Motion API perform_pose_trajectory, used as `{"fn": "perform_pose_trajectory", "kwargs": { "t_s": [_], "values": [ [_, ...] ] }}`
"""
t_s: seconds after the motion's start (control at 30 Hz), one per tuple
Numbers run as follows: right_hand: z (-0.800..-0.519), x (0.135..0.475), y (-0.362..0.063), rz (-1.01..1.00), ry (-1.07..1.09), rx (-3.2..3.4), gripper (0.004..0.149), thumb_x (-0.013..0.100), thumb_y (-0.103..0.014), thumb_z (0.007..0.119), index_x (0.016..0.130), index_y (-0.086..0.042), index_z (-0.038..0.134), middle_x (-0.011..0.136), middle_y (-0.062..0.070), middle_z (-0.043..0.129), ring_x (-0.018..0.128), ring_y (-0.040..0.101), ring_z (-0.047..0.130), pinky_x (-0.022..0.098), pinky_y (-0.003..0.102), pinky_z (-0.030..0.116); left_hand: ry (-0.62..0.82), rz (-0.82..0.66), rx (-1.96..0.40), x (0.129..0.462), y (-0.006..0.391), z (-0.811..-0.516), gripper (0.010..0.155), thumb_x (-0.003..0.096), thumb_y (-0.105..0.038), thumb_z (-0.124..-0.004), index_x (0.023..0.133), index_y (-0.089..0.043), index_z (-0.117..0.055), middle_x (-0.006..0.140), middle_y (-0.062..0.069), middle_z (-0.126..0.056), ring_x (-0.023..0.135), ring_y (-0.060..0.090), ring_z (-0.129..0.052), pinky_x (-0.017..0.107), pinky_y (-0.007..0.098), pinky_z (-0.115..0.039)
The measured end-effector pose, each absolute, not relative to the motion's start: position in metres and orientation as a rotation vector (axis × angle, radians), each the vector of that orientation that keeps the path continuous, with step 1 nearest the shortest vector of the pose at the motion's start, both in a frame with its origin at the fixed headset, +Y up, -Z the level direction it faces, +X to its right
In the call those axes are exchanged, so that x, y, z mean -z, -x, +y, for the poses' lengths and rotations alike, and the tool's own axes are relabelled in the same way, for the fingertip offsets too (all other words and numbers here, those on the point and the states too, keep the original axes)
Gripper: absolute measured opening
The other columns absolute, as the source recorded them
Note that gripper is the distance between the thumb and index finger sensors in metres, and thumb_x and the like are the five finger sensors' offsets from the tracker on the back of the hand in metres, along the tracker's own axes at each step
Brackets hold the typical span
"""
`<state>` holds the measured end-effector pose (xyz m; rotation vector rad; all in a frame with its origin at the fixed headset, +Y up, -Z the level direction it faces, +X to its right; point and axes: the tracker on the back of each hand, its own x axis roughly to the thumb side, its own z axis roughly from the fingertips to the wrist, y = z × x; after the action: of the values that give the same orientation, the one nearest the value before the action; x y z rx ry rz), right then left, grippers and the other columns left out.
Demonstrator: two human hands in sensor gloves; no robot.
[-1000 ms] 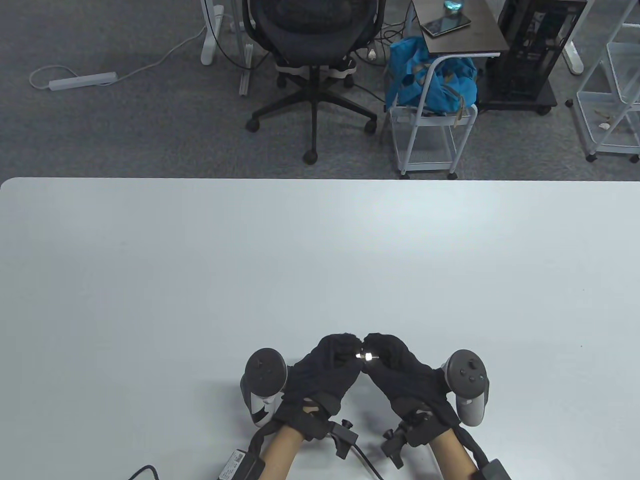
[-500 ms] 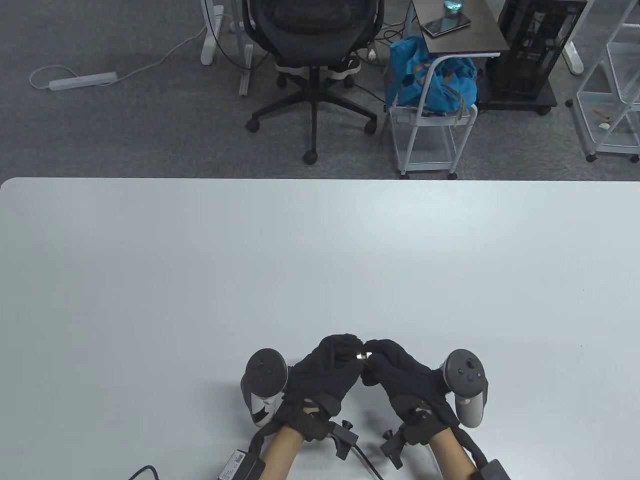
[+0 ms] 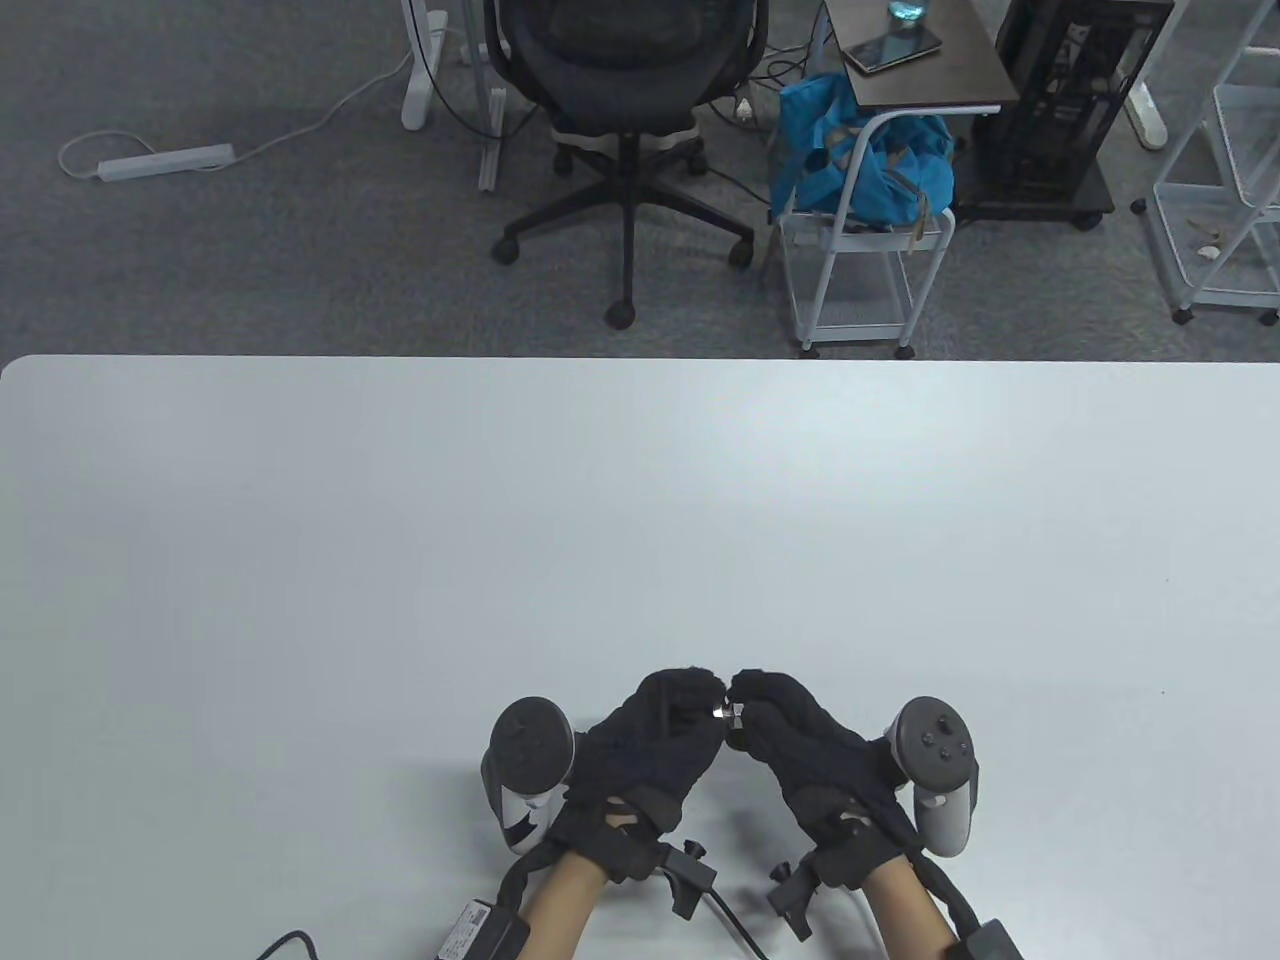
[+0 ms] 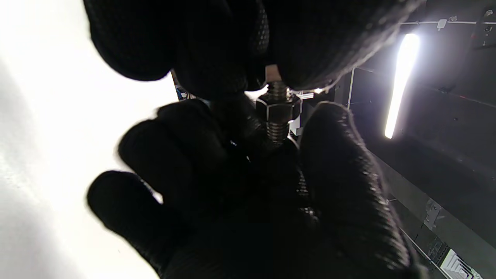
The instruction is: Unscrew nut from screw
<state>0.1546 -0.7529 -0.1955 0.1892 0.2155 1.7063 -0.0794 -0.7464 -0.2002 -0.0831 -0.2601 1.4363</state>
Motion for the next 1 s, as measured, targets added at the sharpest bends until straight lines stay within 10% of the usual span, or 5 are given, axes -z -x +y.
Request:
{"fn": "perform_pose_trajectory", "kwargs": {
  "t_s": [0.53,0.67,1.0],
  "values": [
    [-0.744,0.195,-0.153,0.154,-0.279,-1.648,0.056,0.057,-0.037,0.075,0.107,-0.017,0.061,0.103,0.02,0.067,0.085,0.045,0.075,0.062,0.066,0.064,0.086,-0.253,-1.439,0.2,0.079,-0.747,0.047,0.0458,-0.034,-0.09,0.091,-0.026,-0.079,0.085,0.011,-0.09,0.06,0.024,-0.098,0.054,0.054,-0.084],
    [-0.753,0.194,-0.155,0.218,-0.174,-1.714,0.066,0.058,-0.053,0.065,0.103,-0.005,0.068,0.092,0.026,0.079,0.073,0.05,0.084,0.056,0.068,0.067,0.086,-0.263,-1.431,0.199,0.078,-0.746,0.047,0.0457,-0.034,-0.09,0.091,-0.026,-0.079,0.085,0.011,-0.09,0.06,0.024,-0.098,0.054,0.054,-0.084],
    [-0.743,0.196,-0.153,0.163,-0.277,-1.71,0.055,0.056,-0.037,0.076,0.101,-0.008,0.066,0.083,0.014,0.085,0.065,0.037,0.091,0.056,0.062,0.074,0.086,-0.254,-1.445,0.199,0.078,-0.747,0.047,0.0461,-0.034,-0.089,0.091,-0.026,-0.078,0.086,0.011,-0.09,0.06,0.024,-0.098,0.054,0.054,-0.083]
  ]
}}
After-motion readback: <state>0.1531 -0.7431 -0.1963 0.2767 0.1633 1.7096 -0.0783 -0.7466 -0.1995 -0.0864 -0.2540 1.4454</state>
